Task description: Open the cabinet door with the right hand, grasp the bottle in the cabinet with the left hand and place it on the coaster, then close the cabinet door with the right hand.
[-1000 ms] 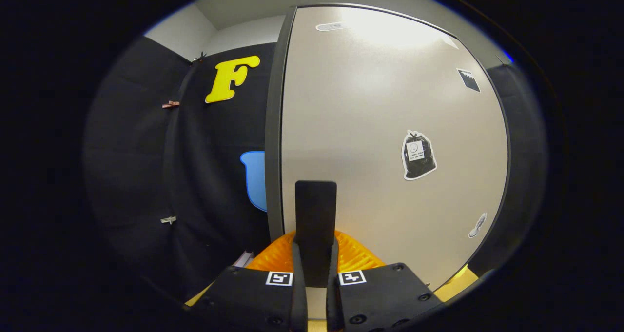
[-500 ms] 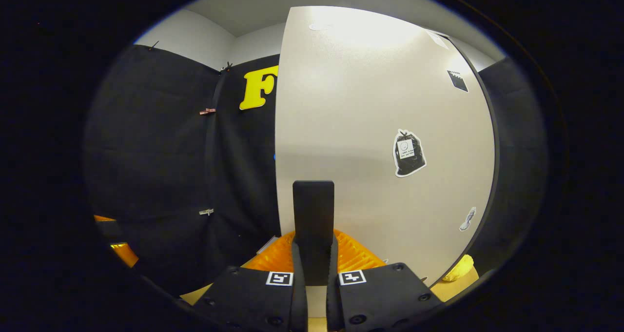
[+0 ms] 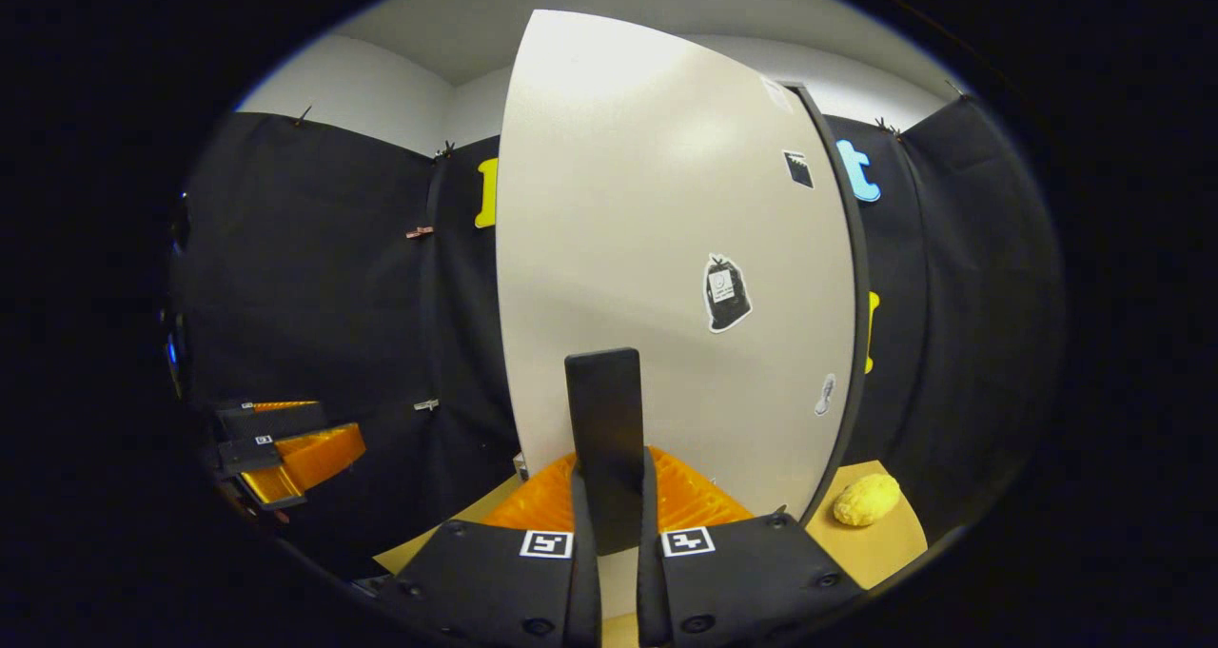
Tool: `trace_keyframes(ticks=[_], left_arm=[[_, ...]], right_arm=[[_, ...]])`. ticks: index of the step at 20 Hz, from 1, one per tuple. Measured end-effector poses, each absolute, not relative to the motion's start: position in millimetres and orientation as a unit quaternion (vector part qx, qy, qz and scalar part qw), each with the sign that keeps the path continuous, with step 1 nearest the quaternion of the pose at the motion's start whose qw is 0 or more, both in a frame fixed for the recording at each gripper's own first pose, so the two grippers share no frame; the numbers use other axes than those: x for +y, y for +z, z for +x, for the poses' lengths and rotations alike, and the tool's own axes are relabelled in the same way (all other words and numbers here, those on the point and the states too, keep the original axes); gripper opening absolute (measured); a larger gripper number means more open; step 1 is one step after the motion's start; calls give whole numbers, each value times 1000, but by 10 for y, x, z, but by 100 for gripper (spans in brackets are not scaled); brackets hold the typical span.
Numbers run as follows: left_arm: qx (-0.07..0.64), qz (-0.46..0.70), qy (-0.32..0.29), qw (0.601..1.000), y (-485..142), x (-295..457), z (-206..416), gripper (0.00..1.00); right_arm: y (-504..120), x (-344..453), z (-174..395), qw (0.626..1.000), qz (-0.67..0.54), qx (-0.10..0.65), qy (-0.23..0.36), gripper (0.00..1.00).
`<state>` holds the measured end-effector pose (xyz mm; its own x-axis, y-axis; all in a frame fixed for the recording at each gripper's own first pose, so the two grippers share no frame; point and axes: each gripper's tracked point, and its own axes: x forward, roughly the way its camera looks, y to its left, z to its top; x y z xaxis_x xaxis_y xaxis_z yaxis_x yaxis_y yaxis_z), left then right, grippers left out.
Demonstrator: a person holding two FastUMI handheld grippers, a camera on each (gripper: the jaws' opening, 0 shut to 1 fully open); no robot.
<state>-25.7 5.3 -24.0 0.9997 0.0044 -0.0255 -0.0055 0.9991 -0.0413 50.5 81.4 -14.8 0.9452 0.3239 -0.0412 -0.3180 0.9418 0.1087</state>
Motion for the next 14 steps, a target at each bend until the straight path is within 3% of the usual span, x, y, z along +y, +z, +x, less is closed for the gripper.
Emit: trace_keyframes(ticks=[14], left_arm=[[18, -33, -48, 998, -240, -555, -177, 95]], right_arm=[[-160, -634, 122, 998, 50, 35, 1, 17]])
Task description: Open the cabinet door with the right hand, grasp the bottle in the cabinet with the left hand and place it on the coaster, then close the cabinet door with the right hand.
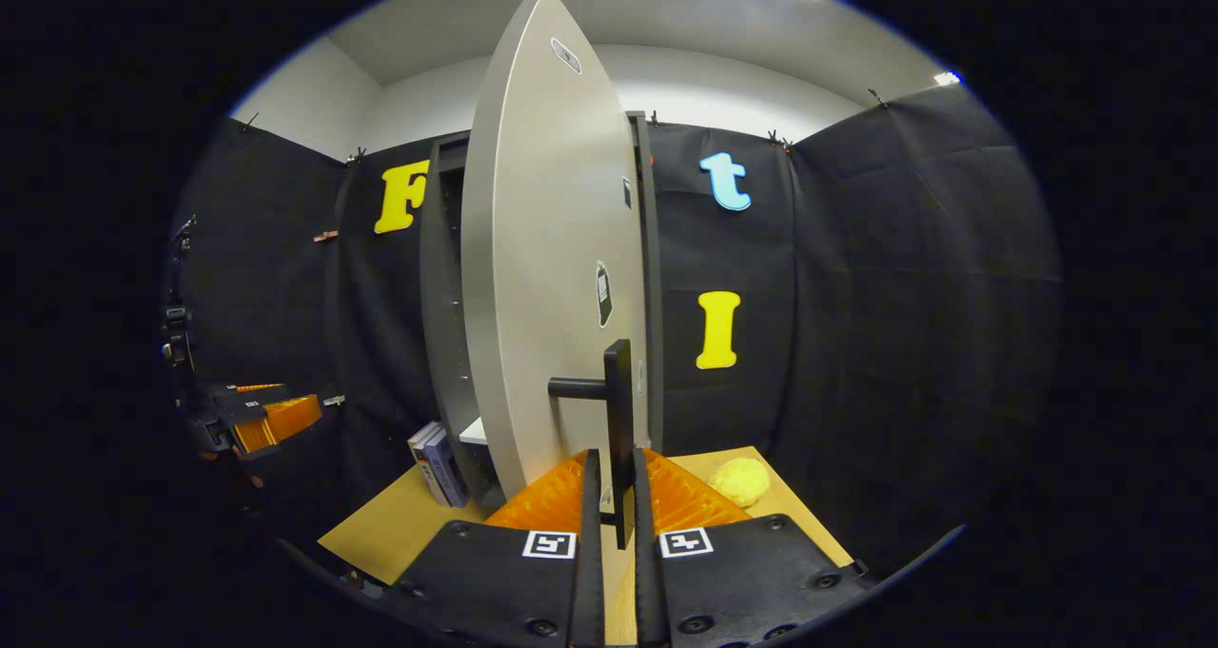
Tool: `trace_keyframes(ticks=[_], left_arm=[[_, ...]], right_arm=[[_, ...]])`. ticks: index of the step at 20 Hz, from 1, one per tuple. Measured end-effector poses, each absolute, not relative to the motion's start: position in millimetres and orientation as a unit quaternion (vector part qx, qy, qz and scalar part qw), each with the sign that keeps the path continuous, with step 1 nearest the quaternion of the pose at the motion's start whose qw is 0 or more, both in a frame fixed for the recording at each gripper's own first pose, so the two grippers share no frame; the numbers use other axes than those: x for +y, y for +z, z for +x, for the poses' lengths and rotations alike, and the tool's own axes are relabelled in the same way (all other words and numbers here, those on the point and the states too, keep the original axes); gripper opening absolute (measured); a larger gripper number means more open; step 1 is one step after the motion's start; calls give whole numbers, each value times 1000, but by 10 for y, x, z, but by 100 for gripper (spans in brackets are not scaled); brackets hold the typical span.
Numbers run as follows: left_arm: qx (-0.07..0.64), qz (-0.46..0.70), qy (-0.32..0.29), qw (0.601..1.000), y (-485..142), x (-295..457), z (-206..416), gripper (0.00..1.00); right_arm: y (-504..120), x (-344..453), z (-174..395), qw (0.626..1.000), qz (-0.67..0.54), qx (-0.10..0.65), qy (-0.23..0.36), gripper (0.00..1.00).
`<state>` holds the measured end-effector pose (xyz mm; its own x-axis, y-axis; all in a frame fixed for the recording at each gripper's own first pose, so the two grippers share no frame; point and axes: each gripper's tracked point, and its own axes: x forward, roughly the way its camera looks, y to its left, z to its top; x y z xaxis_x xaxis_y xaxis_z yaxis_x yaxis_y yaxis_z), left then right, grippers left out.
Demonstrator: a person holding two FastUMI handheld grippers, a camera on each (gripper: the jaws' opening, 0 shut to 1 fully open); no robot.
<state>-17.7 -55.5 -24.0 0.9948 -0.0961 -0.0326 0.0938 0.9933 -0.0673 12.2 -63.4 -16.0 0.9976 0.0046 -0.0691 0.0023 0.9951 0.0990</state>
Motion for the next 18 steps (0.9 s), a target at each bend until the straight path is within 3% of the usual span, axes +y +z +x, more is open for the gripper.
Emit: trace_keyframes(ticks=[3, 12, 17, 18], left_arm=[[17, -33, -50, 998, -236, -609, -156, 95], [21, -29, -57, 998, -222, -771, 9, 94], [18, -29, -74, 997, -177, -1041, 213, 95], [17, -28, -77, 996, -155, -1099, 259, 94]], right_arm=[[-188, -914, 89, 998, 57, 36, -20, 12], [-157, -1353, 17, 997, 51, 25, -48, 12], [-124, -1316, 5, 998, 54, 20, -29, 12], [-119, -1310, -30, 998, 49, 20, -27, 23]])
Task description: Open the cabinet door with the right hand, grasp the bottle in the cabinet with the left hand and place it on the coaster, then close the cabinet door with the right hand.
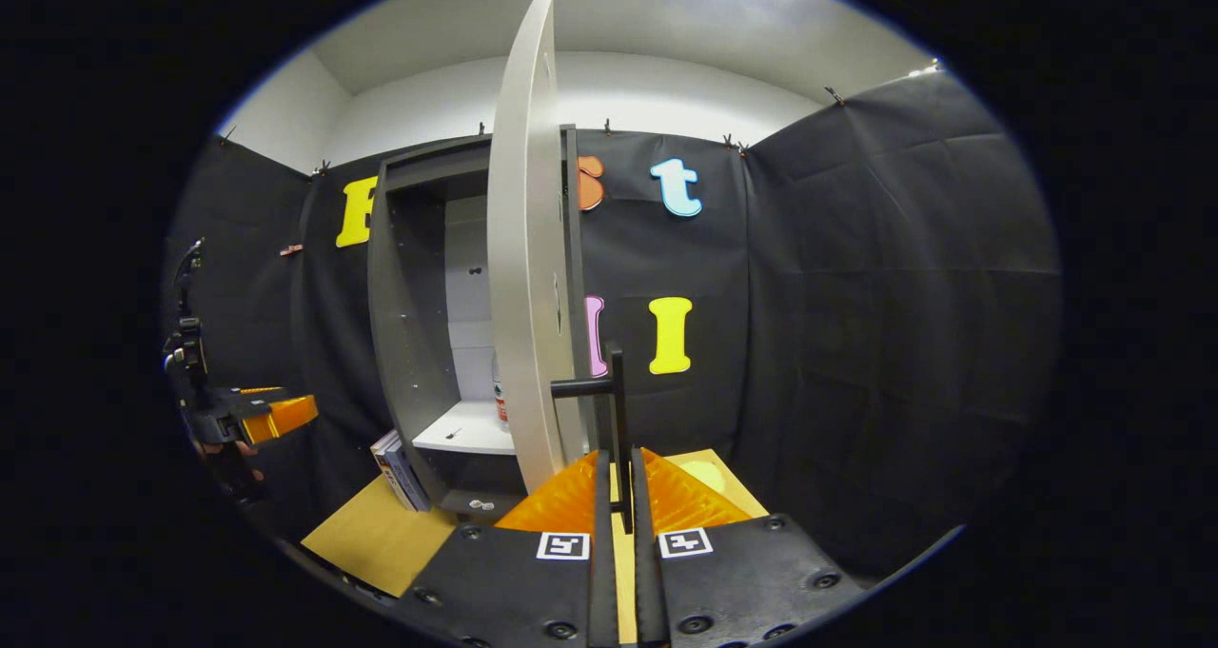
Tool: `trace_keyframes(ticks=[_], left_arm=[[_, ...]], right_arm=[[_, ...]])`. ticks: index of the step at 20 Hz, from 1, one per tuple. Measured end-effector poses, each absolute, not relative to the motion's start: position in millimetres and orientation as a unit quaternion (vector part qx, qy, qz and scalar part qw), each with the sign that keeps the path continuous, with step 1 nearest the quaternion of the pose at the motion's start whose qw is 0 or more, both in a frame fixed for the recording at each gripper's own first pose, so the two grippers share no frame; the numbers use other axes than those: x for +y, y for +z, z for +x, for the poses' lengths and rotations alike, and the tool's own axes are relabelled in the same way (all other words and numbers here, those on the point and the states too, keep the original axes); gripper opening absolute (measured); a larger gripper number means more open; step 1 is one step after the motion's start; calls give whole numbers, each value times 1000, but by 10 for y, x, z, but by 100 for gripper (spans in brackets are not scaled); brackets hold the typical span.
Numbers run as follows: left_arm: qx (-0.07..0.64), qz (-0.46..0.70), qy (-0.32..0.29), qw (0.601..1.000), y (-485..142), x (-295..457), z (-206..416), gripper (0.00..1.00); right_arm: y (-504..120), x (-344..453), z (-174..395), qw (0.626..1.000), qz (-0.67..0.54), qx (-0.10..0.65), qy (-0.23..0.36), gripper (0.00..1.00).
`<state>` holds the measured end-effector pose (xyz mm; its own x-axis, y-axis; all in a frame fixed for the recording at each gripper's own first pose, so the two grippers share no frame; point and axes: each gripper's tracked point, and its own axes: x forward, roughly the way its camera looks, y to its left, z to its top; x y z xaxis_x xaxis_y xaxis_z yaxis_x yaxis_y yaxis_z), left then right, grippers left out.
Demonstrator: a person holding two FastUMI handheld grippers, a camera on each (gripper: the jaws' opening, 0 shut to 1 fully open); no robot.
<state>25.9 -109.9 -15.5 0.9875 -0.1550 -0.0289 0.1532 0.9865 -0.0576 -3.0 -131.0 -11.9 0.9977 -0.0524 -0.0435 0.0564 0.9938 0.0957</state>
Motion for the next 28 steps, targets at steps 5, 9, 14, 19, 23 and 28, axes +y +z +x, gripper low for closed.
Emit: trace_keyframes(ticks=[5, 9, 14, 19, 23, 28], left_arm=[[8, -16, -91, 996, -73, -1408, 533, 92], [-4, -13, -106, 994, -15, -1770, 824, 95], [-26, -10, -116, 993, -19, -2282, 1316, 94], [-15, -28, -117, 993, -185, -2671, 1985, 94], [0, -22, -114, 993, -400, -2896, 2551, 95], [15, -19, -96, 995, -603, -3019, 3125, 95]], right_arm=[[-2, -1598, -225, 997, 71, 5, -35, 29], [-105, -2083, -188, 991, 88, -4, -101, 85], [-73, -2364, -81, 989, 41, -29, -137, 90], [-265, -2510, 60, 991, 51, -7, -120, 100], [-358, -2713, 172, 991, 53, -5, -121, 98], [-440, -2975, 364, 990, 59, -3, -125, 98]])
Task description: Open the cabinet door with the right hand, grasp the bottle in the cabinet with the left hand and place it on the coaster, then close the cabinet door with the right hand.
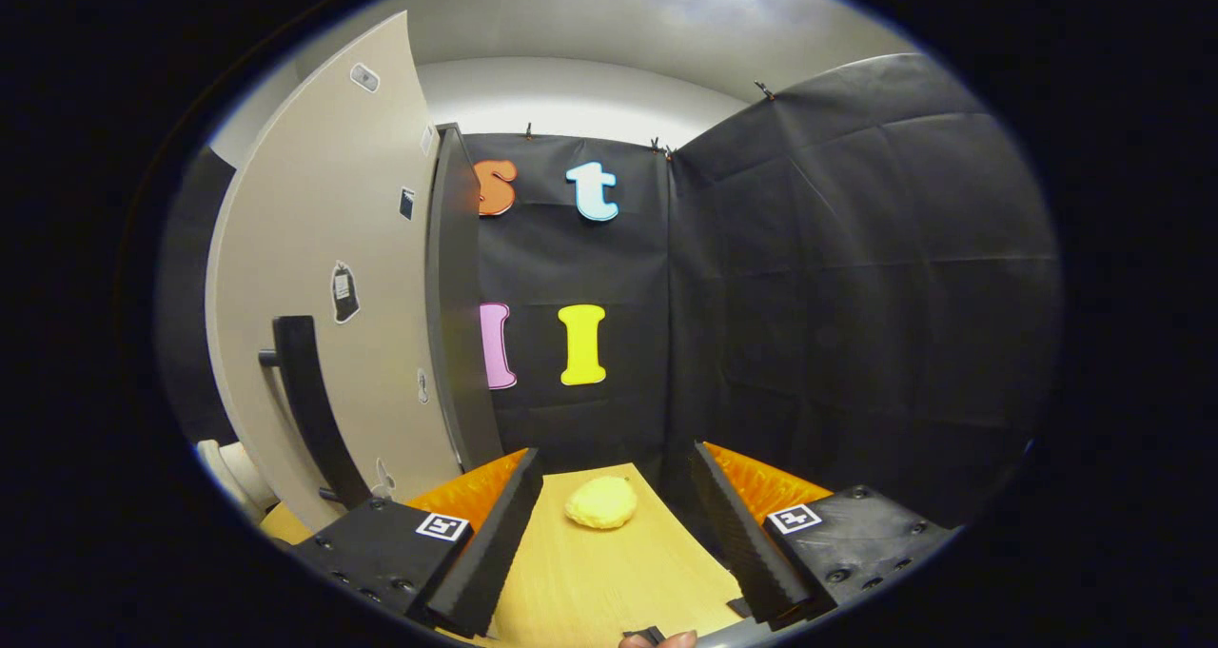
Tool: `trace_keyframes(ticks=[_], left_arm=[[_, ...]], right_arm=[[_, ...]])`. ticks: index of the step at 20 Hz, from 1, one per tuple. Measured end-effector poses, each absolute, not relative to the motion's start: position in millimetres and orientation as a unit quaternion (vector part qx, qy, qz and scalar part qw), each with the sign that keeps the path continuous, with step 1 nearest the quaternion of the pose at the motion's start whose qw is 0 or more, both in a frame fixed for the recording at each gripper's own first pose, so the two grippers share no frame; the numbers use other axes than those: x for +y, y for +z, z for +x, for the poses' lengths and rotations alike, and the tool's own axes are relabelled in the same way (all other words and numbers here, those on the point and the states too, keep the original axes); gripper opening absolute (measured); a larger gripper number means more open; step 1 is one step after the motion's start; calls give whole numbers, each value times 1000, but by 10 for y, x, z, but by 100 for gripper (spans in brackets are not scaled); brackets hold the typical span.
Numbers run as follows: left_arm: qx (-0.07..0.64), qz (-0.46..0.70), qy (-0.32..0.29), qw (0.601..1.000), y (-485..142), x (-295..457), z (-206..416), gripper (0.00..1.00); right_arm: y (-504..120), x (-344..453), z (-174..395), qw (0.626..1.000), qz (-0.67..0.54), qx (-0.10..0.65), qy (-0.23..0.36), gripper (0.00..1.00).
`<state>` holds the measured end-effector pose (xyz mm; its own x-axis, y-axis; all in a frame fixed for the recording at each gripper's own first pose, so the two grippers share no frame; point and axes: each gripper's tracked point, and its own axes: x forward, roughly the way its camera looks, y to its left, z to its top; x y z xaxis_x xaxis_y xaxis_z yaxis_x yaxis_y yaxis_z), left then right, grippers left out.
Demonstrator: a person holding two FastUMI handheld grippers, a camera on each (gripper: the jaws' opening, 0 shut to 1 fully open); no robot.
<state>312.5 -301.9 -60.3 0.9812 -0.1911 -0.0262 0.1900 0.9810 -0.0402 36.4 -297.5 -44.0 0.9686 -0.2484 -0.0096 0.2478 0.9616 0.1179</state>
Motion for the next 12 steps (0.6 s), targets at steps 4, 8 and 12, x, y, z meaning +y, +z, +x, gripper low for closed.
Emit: trace_keyframes(ticks=[4, 8, 12], left_arm=[[16, -12, -87, 996, -638, -3087, 3500, 94], [14, -8, -80, 997, -616, -3156, 3724, 94], [19, -10, -71, 997, -679, -3104, 3859, 88]], right_arm=[[-495, -3099, 495, 990, 60, 4, -128, 98], [-535, -3133, 613, 990, 58, 10, -126, 98], [-555, -3134, 672, 991, 54, 12, -126, 98]])
